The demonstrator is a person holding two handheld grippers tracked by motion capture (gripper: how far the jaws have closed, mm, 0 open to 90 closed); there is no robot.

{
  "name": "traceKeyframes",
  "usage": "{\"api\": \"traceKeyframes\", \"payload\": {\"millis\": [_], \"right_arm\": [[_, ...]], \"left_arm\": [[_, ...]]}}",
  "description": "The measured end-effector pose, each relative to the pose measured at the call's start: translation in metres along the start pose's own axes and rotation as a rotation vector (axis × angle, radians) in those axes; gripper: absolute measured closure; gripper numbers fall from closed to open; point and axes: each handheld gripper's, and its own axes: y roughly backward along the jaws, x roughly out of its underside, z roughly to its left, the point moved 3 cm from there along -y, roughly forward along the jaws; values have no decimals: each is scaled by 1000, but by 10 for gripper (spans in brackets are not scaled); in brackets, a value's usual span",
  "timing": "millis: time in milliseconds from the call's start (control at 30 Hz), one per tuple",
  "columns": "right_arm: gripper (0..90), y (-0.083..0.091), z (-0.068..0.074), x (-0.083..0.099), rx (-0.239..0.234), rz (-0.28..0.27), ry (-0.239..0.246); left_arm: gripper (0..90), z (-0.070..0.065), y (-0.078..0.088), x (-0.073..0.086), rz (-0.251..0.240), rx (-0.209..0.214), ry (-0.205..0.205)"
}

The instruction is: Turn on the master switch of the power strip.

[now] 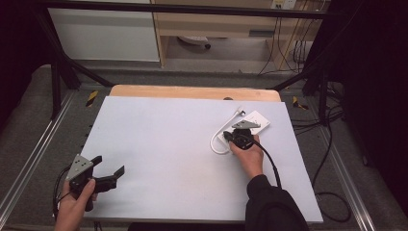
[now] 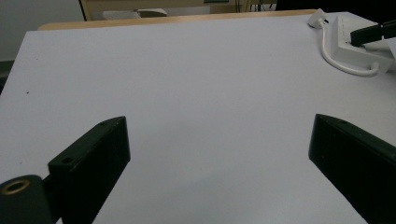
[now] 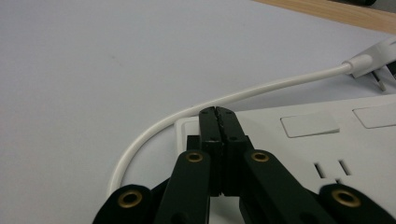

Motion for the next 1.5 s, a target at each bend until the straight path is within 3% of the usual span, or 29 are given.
{"api": "traceKeyframes", "payload": {"millis": [400, 567, 733, 1167, 1267, 1367, 1500], "right_arm": [[900, 1, 0, -1, -8, 1, -5], [900, 2, 1, -3, -6, -2, 22], [900, 5, -1, -5, -9, -31, -9], [891, 17, 0, -14, -35, -61, -31], [847, 21, -1, -16, -40, -63, -38], [736, 26, -2, -18, -40, -76, -64], [503, 31, -5, -21, -43, -79, -88]], "left_arm": [[53, 0, 1, -1, -4, 2, -2], [53, 0, 1, -1, -7, 2, 1], [53, 0, 1, 0, -5, 4, 0], [53, 0, 2, -1, -10, 4, 1], [53, 0, 2, -1, -11, 3, 2], [53, 0, 2, -1, -12, 5, 1], [54, -1, 2, -1, -11, 6, 2]]}}
